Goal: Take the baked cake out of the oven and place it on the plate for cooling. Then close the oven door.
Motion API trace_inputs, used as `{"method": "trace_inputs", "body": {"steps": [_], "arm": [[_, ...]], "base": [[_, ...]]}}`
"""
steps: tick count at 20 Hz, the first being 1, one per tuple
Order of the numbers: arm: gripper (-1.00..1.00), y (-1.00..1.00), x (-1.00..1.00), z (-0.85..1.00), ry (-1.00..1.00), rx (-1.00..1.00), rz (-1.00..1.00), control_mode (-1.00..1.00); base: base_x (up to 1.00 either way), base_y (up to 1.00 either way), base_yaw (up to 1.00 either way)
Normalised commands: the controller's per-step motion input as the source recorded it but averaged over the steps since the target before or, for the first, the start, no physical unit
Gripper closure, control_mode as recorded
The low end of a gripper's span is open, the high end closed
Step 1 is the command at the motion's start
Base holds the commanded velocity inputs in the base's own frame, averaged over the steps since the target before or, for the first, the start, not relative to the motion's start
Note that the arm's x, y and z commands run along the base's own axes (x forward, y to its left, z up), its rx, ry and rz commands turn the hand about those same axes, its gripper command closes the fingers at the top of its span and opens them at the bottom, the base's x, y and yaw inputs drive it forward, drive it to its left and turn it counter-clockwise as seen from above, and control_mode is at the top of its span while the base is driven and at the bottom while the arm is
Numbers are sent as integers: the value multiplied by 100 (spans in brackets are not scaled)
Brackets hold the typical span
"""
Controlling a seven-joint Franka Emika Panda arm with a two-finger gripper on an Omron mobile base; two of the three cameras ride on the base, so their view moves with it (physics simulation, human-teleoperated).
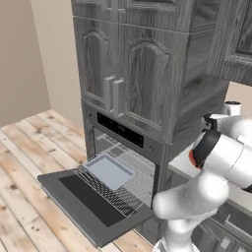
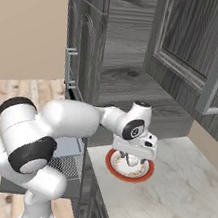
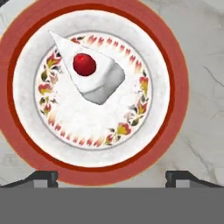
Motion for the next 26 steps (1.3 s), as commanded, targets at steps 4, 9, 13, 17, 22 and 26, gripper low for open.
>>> {"method": "trace_inputs", "body": {"steps": [4, 9, 13, 17, 22, 26], "arm": [[-100, 0, -76, 74, -6, 12, -1, -100], [-100, 12, -81, 72, -8, 6, -1, -100], [-100, 56, -72, 71, -6, 1, 0, -100], [-100, 83, -54, 68, -3, 0, 0, -100], [-100, 99, -51, 60, -7, 0, 0, -100], [-100, 99, -54, 48, -8, 0, 1, -100]], "base": [[0, 0, 0], [0, 0, 0], [0, 0, 0], [0, 0, 0], [0, 0, 0], [0, 0, 0]]}}
